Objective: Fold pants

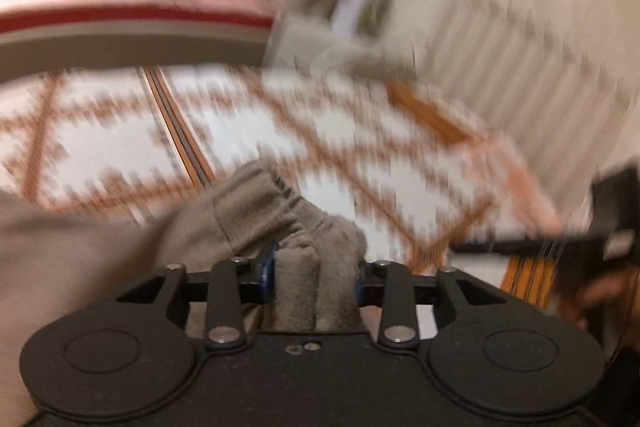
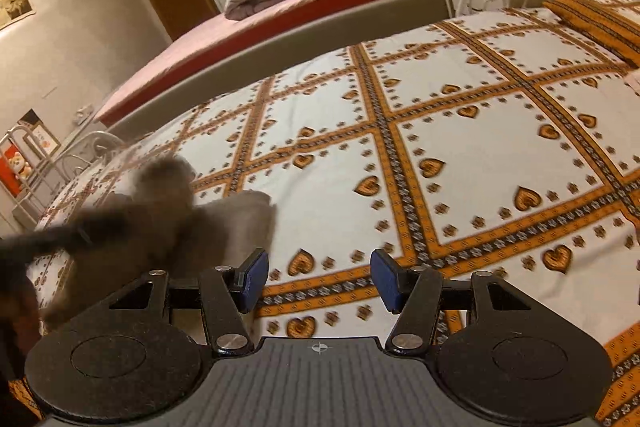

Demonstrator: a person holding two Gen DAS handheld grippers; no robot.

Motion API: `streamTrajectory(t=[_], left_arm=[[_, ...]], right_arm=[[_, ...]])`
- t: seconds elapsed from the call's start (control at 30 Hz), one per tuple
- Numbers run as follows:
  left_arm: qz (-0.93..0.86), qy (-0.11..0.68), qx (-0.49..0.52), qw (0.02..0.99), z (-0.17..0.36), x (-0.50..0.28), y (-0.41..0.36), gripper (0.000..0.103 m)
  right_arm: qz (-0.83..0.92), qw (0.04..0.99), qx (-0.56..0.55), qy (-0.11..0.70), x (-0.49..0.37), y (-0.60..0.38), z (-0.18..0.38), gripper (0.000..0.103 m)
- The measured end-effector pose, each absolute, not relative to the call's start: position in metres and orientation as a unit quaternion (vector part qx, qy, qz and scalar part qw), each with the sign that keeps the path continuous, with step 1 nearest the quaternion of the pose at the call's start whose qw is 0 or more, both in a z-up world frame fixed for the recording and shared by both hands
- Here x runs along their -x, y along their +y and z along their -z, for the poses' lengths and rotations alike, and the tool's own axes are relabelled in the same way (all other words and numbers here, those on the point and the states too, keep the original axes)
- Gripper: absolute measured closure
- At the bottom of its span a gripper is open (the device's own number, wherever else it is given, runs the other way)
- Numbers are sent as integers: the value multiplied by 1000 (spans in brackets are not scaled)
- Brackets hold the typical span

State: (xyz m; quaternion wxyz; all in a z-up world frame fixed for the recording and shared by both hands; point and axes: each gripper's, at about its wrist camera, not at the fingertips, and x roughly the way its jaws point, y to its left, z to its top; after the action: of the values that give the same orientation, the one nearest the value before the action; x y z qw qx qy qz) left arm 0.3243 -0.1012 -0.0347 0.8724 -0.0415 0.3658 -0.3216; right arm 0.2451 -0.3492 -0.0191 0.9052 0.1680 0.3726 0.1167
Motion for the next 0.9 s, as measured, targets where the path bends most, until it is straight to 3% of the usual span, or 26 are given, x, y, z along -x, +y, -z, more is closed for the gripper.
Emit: streamTrajectory(t=[0.03,0.17,0.2,0.47,0.9], left_arm=[[323,371,36,870,41,-323,-107,71],[319,349,83,877,33,-322,-97,27],[310,340,102,882,27,-323,-88,24],[208,357,195,889,12,-334,-3,24],[87,361,211,904,7,-292,134,24]], right_arm=[[-113,905,-171,372,-244,-352,19,46],[-113,903,-185,370,-244,-354,18,46],[-114,903,-184,371,-245,-352,17,46],[-215,885,-204,360,-247,-313,12,46],[-249,826,-266,431,-289,-265,49,46]])
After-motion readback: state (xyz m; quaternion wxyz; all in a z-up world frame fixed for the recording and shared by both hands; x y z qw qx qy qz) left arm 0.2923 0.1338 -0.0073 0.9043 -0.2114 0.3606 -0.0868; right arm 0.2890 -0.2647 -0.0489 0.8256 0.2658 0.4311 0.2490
